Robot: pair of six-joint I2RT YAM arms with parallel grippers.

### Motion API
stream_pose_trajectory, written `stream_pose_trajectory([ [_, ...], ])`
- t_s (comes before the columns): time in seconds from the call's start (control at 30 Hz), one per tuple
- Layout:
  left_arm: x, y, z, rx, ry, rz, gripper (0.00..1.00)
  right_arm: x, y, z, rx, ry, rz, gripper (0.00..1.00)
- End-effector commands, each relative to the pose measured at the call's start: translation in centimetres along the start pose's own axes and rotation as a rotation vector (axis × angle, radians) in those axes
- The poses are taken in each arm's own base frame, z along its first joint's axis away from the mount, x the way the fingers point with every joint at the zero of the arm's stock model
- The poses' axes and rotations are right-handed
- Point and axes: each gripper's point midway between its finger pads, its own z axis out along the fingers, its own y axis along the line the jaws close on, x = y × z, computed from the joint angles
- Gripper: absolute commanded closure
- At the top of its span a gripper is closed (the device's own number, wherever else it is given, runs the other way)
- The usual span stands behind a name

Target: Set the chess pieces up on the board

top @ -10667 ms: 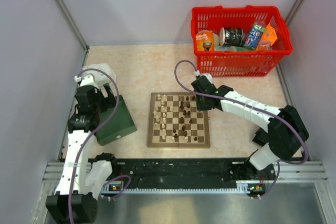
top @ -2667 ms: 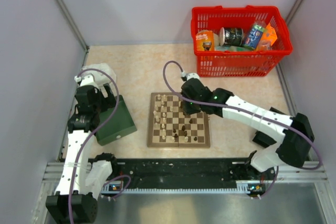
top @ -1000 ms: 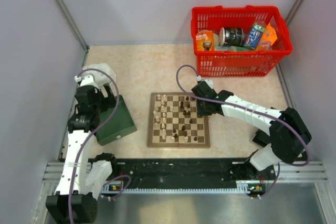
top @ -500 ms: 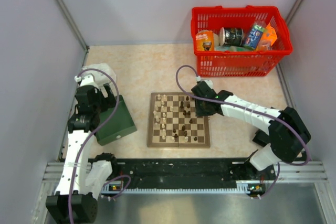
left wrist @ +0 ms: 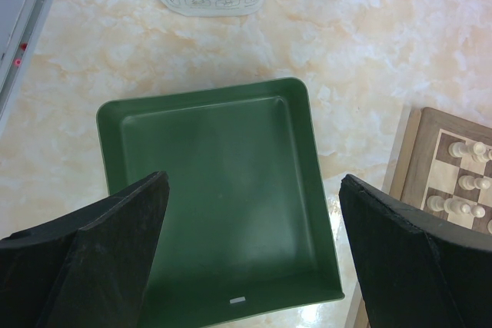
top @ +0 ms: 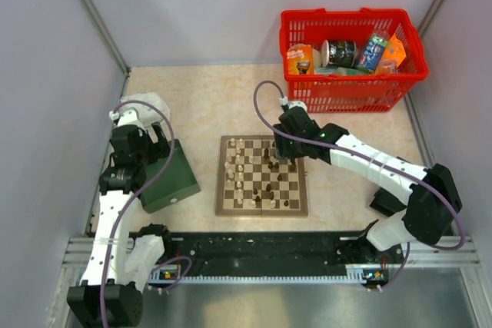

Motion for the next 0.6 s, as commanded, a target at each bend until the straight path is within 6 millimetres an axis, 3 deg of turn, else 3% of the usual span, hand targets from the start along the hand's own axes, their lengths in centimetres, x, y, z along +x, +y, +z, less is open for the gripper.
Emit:
stream_pose_trajectory([
  [0.0,-0.7,-0.2,-0.2,0.009,-0.028,0.002,0.02,-3.4,3.0,-0.8,-0.068,-0.088,-0.05,0.43],
  [0.2,-0.7,-0.1,-0.3,0.007,-0.032,0.001,0.02,-3.8,5.4,2.6,-0.065,-0.051,-0.106,0.44],
  [0.57,-0.6,0.0,-0.2,0.001,-0.028,0.003,0.02,-2.9,5.9,6.4,-0.03,0.011,-0.157,0.47],
])
